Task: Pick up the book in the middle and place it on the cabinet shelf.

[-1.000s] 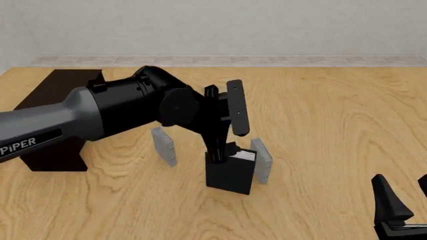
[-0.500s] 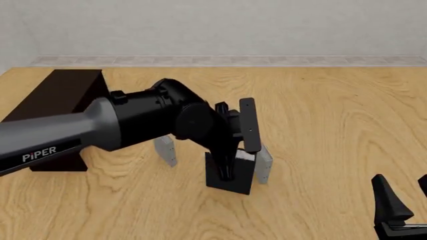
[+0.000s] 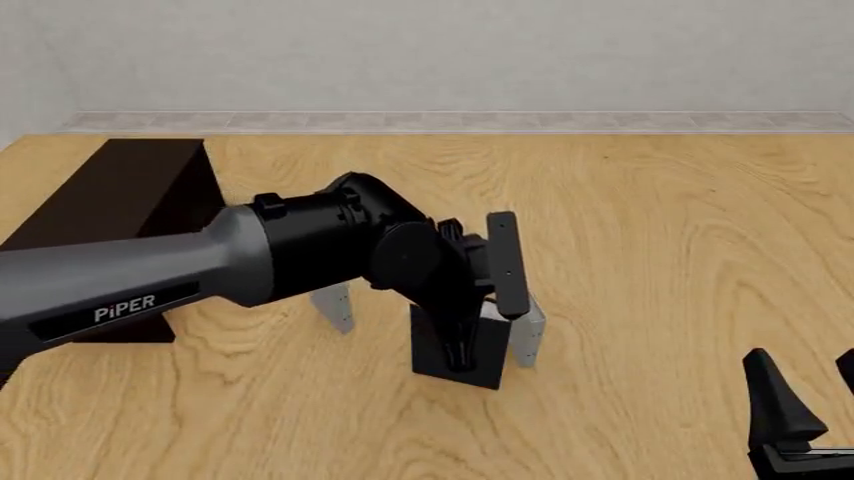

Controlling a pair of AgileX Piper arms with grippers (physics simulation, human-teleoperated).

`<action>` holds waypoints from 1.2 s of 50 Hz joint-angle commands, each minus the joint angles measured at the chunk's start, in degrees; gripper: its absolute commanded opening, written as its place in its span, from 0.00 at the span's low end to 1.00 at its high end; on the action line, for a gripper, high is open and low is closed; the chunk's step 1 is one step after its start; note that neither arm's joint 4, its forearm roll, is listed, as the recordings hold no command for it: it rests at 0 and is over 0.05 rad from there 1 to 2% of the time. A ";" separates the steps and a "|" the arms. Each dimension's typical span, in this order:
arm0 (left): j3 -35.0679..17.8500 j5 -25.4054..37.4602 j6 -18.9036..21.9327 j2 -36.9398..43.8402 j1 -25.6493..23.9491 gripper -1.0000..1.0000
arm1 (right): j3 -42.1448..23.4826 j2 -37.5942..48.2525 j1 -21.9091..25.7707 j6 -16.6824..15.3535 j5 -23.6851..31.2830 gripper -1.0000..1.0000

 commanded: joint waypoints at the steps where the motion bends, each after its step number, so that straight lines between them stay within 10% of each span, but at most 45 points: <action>1: -0.72 -0.10 -0.24 1.65 0.22 1.00 | 0.00 0.01 0.00 0.00 0.00 1.00; 44: -0.79 -3.69 -1.71 7.78 -0.09 1.00 | 0.00 0.00 0.00 0.00 0.00 1.00; 45: -0.87 -3.50 -1.97 7.86 -0.19 0.00 | 0.00 0.00 0.01 -0.01 0.00 1.00; 60: 0.24 -2.04 -2.94 5.61 -1.63 0.00 | 0.00 0.01 -0.01 0.01 0.00 1.00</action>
